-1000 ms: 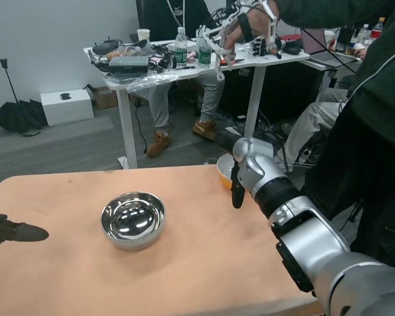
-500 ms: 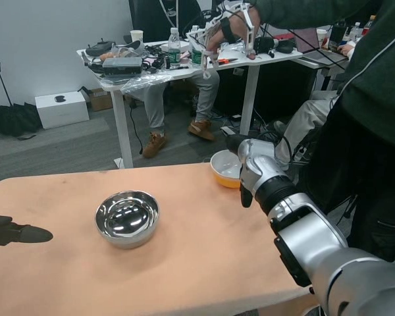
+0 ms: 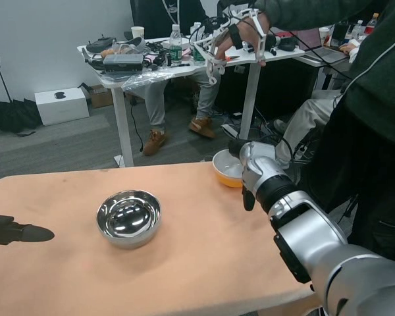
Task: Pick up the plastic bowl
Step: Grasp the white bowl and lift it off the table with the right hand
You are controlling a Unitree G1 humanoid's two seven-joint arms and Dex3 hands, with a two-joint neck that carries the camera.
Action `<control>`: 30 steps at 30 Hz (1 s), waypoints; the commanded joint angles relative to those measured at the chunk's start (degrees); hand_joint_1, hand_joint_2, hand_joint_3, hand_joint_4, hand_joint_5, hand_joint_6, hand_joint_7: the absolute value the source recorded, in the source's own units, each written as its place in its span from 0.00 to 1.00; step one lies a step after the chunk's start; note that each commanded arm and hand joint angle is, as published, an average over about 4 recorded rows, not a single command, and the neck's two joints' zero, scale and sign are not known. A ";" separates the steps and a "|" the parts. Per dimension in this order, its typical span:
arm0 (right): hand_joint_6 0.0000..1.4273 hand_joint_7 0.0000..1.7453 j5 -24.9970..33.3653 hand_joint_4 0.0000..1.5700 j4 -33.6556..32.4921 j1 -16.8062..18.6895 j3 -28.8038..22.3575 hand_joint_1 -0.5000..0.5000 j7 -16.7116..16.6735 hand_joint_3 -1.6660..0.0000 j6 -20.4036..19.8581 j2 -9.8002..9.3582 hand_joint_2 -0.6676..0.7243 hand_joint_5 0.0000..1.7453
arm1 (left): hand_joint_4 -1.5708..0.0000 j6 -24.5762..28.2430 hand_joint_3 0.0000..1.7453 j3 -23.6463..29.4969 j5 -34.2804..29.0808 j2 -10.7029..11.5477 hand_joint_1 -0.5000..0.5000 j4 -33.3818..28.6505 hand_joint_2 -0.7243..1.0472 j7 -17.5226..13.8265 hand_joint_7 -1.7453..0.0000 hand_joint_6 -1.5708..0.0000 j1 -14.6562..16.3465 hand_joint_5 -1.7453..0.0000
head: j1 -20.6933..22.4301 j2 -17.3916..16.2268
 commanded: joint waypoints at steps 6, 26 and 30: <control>0.00 0.00 0.93 0.00 3.22 -3.31 3.79 0.08 -1.11 1.00 -0.95 -0.56 0.68 0.00 | 1.00 -1.05 0.03 -0.38 -1.19 -0.03 0.00 0.04 0.31 -0.01 1.00 1.00 0.19 1.00 | 0.08 -0.05; 0.00 0.84 1.59 0.50 4.80 -3.53 5.30 0.02 -2.52 0.80 -1.31 -0.01 0.28 0.89 | 1.00 -1.24 0.00 -0.34 -1.67 0.21 0.00 0.61 0.33 -0.01 1.00 1.00 0.85 1.00 | 0.48 -0.51; 0.00 0.88 1.59 0.52 3.28 -2.85 5.15 0.02 -2.17 0.67 -1.17 -0.03 0.26 0.89 | 1.00 -1.46 0.01 -0.29 -1.74 0.21 0.00 1.30 0.31 -0.01 1.00 1.00 0.61 1.00 | 0.85 -0.68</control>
